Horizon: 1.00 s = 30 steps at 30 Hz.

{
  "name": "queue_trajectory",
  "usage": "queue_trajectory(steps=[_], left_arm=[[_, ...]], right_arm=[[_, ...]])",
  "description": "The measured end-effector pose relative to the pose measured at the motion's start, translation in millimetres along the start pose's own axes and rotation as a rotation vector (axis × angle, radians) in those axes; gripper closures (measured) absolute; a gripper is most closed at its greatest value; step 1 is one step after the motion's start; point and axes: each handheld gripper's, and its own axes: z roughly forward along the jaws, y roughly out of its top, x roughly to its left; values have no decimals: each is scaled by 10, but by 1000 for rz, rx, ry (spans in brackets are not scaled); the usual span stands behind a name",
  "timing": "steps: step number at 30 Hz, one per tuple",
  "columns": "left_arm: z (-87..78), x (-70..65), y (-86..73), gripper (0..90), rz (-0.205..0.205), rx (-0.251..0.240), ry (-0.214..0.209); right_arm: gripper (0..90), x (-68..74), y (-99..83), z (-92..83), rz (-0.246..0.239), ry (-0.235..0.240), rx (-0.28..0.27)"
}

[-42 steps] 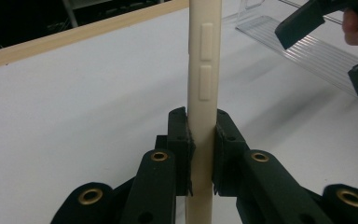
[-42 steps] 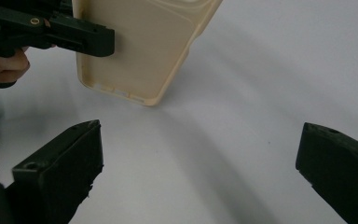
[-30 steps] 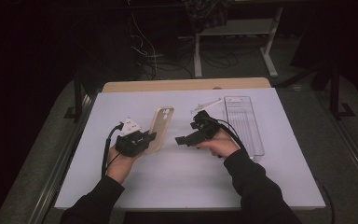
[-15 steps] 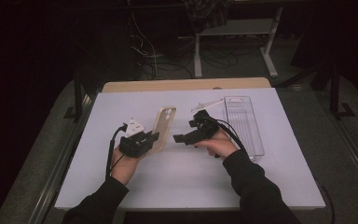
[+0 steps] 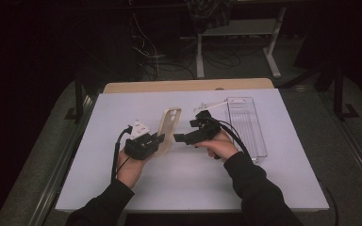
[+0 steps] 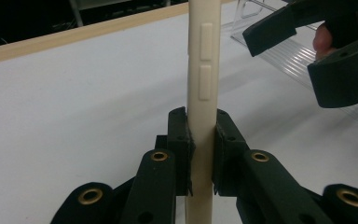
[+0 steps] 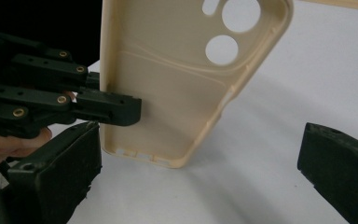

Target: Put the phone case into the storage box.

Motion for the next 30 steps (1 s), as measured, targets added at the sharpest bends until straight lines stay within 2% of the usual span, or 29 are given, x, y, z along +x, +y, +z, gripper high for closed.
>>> queue_trajectory(steps=[5,6,23,24,30], left_arm=[[1,-52,1,798,-5,2,0],[11,-65,-3,798,-12,-11,-2],[55,-235,3,798,34,2,0],[62,-249,0,798,25,-6,-3],[73,-288,-2,798,31,-10,-8]], right_arm=[[0,11,5,-1,30,12,-13],[0,11,5,1,31,11,-17],[0,6,7,19,58,35,-45],[0,11,8,17,64,37,-45],[0,9,10,15,65,33,-49]])
